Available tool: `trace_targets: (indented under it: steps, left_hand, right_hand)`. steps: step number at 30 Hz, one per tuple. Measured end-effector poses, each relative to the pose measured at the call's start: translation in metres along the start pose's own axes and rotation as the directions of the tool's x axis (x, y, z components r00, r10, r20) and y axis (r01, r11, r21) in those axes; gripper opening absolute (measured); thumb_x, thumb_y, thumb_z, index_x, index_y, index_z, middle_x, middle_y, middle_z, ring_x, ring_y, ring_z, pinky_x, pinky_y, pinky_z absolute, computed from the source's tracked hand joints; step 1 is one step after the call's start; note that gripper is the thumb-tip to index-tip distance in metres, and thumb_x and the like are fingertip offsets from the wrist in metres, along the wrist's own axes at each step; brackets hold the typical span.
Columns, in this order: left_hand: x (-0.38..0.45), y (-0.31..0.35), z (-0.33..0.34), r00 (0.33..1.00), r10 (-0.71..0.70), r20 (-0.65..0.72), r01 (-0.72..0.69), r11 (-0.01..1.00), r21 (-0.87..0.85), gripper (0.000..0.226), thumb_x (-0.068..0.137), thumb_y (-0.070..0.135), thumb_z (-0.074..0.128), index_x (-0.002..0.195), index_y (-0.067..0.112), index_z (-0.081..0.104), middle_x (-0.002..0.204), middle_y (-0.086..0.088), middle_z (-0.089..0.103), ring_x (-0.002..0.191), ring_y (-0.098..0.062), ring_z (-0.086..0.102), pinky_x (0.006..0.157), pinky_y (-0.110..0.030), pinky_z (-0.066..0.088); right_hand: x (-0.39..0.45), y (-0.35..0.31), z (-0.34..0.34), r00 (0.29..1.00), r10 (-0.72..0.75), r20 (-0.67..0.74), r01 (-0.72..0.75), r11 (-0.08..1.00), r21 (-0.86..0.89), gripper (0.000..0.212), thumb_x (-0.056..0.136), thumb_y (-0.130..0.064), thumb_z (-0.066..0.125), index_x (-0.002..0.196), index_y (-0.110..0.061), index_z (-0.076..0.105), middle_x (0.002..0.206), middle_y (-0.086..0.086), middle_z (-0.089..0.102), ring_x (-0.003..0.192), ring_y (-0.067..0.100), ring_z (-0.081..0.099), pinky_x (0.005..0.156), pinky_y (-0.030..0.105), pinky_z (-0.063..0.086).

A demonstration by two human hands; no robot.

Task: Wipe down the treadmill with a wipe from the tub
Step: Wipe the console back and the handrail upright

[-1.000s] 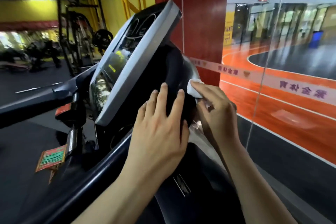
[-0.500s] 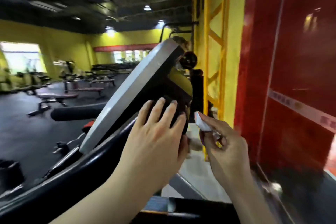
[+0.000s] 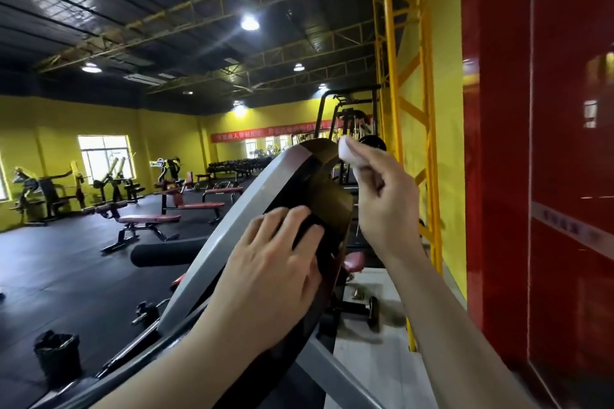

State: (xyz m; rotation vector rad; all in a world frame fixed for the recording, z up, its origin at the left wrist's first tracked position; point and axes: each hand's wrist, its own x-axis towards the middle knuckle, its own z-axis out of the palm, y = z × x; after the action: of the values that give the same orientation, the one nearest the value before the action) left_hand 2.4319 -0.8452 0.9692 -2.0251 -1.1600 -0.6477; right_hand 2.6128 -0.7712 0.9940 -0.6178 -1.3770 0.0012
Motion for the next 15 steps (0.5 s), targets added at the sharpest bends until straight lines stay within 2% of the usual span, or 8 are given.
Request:
trace_targets:
  steps: [3, 6, 8, 10, 13, 15]
  left_hand:
    - [0.016, -0.005, -0.005, 0.995, -0.067, -0.069, 0.068, 0.998, 0.008, 0.051, 0.099, 0.030, 0.040, 0.145, 0.013, 0.050, 0.152, -0.008, 0.043, 0.142, -0.029, 0.040, 0.117, -0.046, 0.037]
    - [0.032, -0.013, -0.002, 0.991, -0.124, -0.040, 0.126, 0.990, 0.058, 0.059, 0.098, 0.031, 0.040, 0.155, 0.013, 0.036, 0.164, -0.007, 0.029, 0.152, -0.027, 0.025, 0.123, -0.046, 0.029]
    - [0.040, -0.012, 0.002, 0.990, -0.141, -0.016, 0.141, 0.988, 0.058, 0.062, 0.099, 0.036, 0.038, 0.157, 0.016, 0.032, 0.167, -0.003, 0.023, 0.155, -0.023, 0.019, 0.123, -0.045, 0.030]
    - [0.044, -0.007, 0.007, 0.986, -0.167, -0.015, 0.168, 0.986, 0.024, 0.065, 0.099, 0.041, 0.037, 0.159, 0.016, 0.029, 0.168, -0.001, 0.019, 0.156, -0.021, 0.014, 0.123, -0.045, 0.029]
    - [0.043, 0.006, 0.022, 0.975, -0.219, -0.028, 0.218, 0.975, -0.026, 0.072, 0.098, 0.042, 0.041, 0.162, 0.015, 0.020, 0.171, 0.000, 0.008, 0.158, -0.022, 0.005, 0.120, -0.053, 0.031]
    - [0.040, 0.010, 0.030, 0.968, -0.248, -0.033, 0.248, 0.969, -0.014, 0.077, 0.097, 0.043, 0.041, 0.163, 0.013, 0.014, 0.171, -0.002, 0.004, 0.158, -0.025, 0.004, 0.118, -0.058, 0.032]
  right_hand:
    - [0.027, 0.001, 0.020, 0.975, -0.086, 0.206, 0.083, 0.996, 0.020, 0.044, 0.099, 0.005, 0.049, 0.132, -0.018, 0.066, 0.137, -0.006, 0.062, 0.129, -0.001, 0.053, 0.113, 0.027, 0.043]
    - [0.040, 0.017, 0.034, 0.929, -0.067, 0.363, 0.025, 0.993, 0.119, 0.051, 0.096, 0.009, 0.044, 0.133, -0.019, 0.066, 0.139, -0.011, 0.061, 0.132, -0.007, 0.048, 0.116, 0.019, 0.034]
    - [0.057, 0.039, 0.037, 0.916, 0.016, 0.400, -0.078, 0.987, 0.141, 0.051, 0.098, 0.005, 0.043, 0.132, -0.024, 0.067, 0.134, -0.017, 0.062, 0.127, -0.013, 0.049, 0.112, 0.011, 0.033]
    - [0.078, 0.069, 0.041, 0.901, 0.109, 0.420, -0.183, 0.973, 0.142, 0.051, 0.098, 0.002, 0.041, 0.129, -0.028, 0.069, 0.129, -0.021, 0.063, 0.122, -0.012, 0.052, 0.110, 0.011, 0.034]
    - [0.114, 0.121, 0.051, 0.861, 0.248, 0.445, -0.309, 0.949, 0.069, 0.049, 0.098, 0.000, 0.040, 0.127, -0.026, 0.070, 0.129, -0.015, 0.064, 0.125, 0.001, 0.054, 0.115, 0.021, 0.036]
    - [0.136, 0.151, 0.064, 0.828, 0.335, 0.449, -0.388, 0.921, 0.029, 0.046, 0.099, -0.001, 0.040, 0.127, -0.022, 0.070, 0.132, -0.008, 0.065, 0.128, 0.010, 0.054, 0.112, 0.019, 0.035]
